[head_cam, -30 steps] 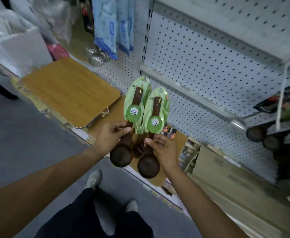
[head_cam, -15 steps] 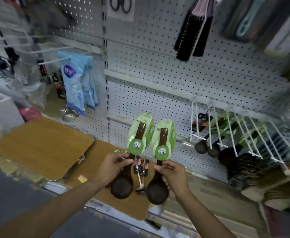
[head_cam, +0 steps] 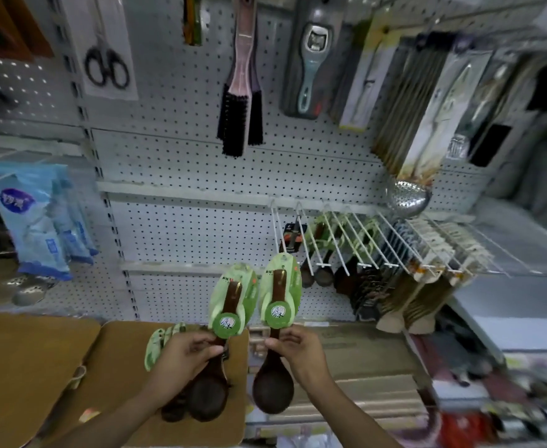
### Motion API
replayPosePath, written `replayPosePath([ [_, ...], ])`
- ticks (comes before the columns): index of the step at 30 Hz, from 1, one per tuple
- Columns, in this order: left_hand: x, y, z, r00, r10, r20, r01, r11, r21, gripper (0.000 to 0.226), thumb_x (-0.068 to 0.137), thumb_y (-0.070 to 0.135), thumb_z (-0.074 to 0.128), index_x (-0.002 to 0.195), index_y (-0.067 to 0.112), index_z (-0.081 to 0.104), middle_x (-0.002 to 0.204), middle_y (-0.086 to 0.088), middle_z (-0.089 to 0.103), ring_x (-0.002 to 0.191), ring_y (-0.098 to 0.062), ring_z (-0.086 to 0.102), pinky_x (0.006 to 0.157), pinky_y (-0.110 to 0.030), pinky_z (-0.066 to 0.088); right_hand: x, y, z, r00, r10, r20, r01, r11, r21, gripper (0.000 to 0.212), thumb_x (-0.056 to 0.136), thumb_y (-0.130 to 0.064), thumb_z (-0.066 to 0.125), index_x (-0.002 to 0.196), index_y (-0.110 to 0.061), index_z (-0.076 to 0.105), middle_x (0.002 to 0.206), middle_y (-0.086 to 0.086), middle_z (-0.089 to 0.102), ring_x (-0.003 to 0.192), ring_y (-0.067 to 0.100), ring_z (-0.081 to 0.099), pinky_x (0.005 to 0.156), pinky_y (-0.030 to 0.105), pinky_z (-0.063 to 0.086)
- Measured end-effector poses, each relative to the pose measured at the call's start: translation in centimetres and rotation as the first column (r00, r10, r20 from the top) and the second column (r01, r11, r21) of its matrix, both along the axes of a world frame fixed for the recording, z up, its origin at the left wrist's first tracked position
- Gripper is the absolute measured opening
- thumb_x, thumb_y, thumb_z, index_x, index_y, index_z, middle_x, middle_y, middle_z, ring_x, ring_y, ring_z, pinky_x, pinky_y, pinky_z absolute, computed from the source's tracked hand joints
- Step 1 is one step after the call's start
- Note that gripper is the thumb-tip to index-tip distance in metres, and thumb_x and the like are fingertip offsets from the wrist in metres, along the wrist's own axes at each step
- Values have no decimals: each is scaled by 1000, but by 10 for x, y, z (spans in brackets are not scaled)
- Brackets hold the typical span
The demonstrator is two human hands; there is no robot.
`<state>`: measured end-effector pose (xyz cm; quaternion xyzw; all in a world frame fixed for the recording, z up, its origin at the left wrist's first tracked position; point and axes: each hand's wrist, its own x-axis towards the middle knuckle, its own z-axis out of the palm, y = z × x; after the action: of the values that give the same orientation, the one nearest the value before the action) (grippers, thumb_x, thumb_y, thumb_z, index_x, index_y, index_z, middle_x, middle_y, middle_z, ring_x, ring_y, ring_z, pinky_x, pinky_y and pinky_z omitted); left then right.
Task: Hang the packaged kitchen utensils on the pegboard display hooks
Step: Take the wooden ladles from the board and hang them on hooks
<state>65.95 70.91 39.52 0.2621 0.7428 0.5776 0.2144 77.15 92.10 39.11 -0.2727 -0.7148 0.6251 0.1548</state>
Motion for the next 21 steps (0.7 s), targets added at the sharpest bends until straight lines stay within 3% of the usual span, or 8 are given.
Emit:
replayPosePath([
  [4,8,9,-4,999,-46,11,46,999,16,13,82,1,73,84,13,78,88,1,78,86,-11,73,78,-16,54,20,1,4,998,-63,3,63,998,4,23,65,-1,87,69,-13,67,65,-1,72,69,12,69,72,31,57],
  [8,15,19,-8,995,-88,37,87,996,14,13,80,0,75,76,12,79,87,-5,77,83,-14,72,79,-23,53,43,6,1,993,-113,25,113,994,10,23,63,-3,89,67,-13,69,66,4,72,73,23,71,75,38,58],
  [11,19,25,-15,993,-112,41,113,994,-1,13,76,6,81,80,18,78,87,-8,77,85,-19,73,83,-32,53,58,11,-3,991,-127,40,127,992,13,22,63,-2,88,71,-7,68,68,6,73,73,23,72,74,34,58],
  [15,26,32,-23,991,-120,58,122,992,-28,24,77,7,79,82,30,78,87,-1,78,86,-15,73,82,-25,54,73,17,-7,990,-134,47,133,991,11,20,65,0,87,72,-2,68,67,9,72,70,21,69,71,29,56],
  [18,30,37,-25,989,-142,35,144,989,-45,12,73,28,83,82,32,77,88,2,78,87,-14,72,86,-33,55,80,22,-13,990,-128,62,128,992,8,19,67,0,86,69,-6,68,64,2,70,67,15,67,68,26,54],
  [20,31,42,-30,991,-127,47,129,990,-49,26,67,44,86,84,25,77,88,-1,78,88,-19,73,87,-40,54,83,26,-18,992,-105,74,105,994,6,18,67,-2,86,68,-8,69,63,0,69,66,12,67,67,24,53],
  [21,31,45,-33,992,-113,50,116,992,-49,30,68,42,86,84,18,78,88,-4,77,89,-22,73,87,-42,54,85,29,-20,992,-102,74,102,995,0,17,67,-2,86,70,-5,70,65,2,69,65,12,66,66,23,52],
])
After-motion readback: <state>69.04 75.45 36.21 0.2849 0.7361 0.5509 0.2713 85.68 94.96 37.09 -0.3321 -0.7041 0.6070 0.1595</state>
